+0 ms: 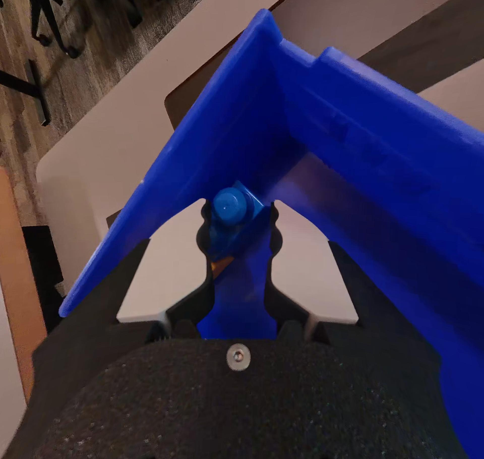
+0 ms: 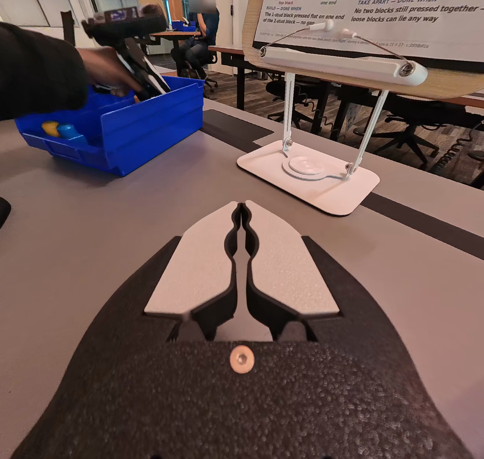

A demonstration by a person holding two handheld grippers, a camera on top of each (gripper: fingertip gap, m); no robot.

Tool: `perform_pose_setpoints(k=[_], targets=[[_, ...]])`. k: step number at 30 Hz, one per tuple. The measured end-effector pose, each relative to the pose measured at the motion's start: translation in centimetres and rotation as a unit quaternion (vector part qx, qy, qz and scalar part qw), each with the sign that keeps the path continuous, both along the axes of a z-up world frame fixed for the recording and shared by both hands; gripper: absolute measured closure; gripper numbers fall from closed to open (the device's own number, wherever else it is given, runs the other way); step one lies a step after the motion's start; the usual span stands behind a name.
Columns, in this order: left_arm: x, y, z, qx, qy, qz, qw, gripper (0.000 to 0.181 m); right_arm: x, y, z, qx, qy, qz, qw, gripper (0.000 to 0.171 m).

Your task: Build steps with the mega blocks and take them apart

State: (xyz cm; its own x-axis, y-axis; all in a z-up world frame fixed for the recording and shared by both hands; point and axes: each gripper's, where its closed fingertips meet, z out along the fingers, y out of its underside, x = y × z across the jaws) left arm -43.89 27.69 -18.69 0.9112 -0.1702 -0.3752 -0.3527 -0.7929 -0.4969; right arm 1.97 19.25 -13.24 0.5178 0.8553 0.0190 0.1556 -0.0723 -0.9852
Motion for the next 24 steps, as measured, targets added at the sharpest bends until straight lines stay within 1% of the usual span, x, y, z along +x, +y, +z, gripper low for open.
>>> perform_pose_setpoints(k=[5, 7, 8, 9, 10, 13, 15, 17, 24], targets=[[-0.6, 0.6, -0.6, -0.001, 0.039, 0.011, 0.999, 0.142, -0.2, -0.2, -0.3, -0.005, -0.003, 0.005, 1.000, 0.171], [-0.5, 0.8, -0.4, 0.011, 0.055, 0.010, 0.998, 0.147, -0.2, -0.2, -0.3, -0.005, -0.005, 0.006, 1.000, 0.171], [-0.4, 0.7, -0.1, 0.015, 0.061, 0.004, 0.998, 0.152, -0.2, -0.3, -0.3, -0.005, -0.005, 0.006, 1.000, 0.171], [-0.1, 0.8, 0.5, 0.028, 0.068, -0.005, 0.997, 0.170, -0.2, -0.3, -0.3, -0.005, -0.005, 0.006, 1.000, 0.171], [0.2, 0.9, 1.4, 0.042, 0.074, -0.012, 0.996, 0.180, -0.1, -0.3, -0.3, -0.005, -0.005, 0.006, 1.000, 0.171], [1.2, 0.2, 2.9, 0.036, 0.073, -0.036, 0.996, 0.181, -0.2, -0.3, -0.2, -0.005, -0.003, 0.007, 1.000, 0.171], [0.8, -0.4, 3.6, 0.031, 0.087, -0.037, 0.995, 0.181, -0.3, -0.4, -0.3, -0.004, -0.005, 0.008, 1.000, 0.171], [0.5, -1.0, 4.1, 0.033, 0.078, -0.035, 0.996, 0.181, -0.3, -0.4, -0.3, -0.001, -0.008, 0.007, 1.000, 0.171], [0.0, -2.7, 3.8, 0.006, 0.070, -0.038, 0.997, 0.181, -0.4, -0.4, -0.6, -0.003, -0.013, 0.007, 1.000, 0.171]])
